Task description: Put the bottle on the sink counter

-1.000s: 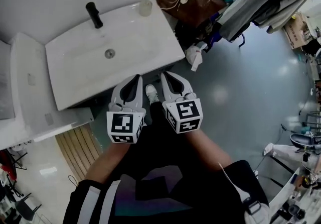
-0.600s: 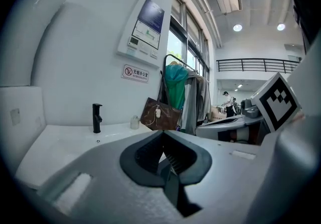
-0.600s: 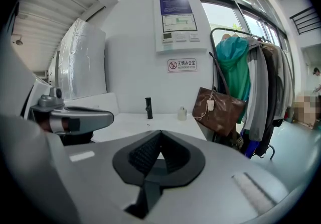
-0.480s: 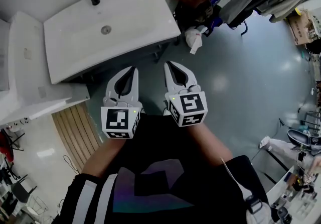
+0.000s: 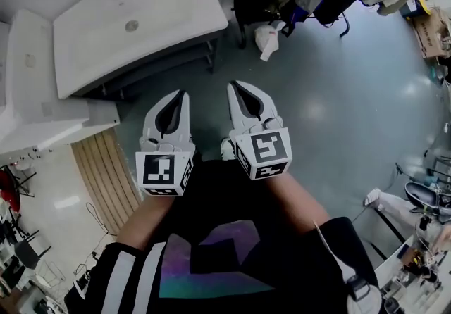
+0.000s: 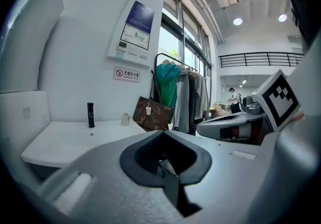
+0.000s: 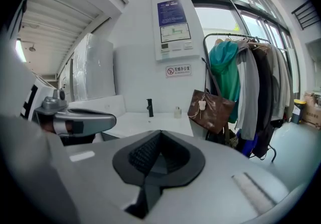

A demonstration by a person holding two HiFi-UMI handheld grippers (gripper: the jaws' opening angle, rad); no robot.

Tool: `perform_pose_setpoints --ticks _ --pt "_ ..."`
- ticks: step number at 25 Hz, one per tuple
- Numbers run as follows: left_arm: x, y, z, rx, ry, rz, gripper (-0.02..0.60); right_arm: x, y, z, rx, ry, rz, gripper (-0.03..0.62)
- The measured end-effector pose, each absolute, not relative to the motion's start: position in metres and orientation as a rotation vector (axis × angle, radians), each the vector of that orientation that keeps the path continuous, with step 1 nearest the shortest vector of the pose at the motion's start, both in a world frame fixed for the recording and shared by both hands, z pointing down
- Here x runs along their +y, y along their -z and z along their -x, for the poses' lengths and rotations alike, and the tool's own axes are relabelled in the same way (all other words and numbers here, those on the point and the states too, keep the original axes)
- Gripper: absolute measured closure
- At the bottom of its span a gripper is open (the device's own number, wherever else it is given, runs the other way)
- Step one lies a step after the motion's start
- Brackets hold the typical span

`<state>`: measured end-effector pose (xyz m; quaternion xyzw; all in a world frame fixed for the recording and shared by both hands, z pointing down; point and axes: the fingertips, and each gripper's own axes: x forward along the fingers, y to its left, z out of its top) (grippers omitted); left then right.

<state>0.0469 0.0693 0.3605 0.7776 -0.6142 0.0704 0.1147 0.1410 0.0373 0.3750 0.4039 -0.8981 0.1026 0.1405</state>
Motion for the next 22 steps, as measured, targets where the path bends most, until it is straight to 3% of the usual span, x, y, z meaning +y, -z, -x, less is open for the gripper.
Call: perform_pose_setpoints --ticks 9,22 --pt "0.118 -0.368 -0.076 -1.917 -0.315 -2.143 0.578 0.07 -0.382 -0.171 -2.659 -0.275 -0.984 0.592" --pt "0.163 -0.362 -0.038 -1.963 -0.282 -2.148 0.578 0.122 -0.379 -0.135 -2.654 -0.205 -0.947 0.592"
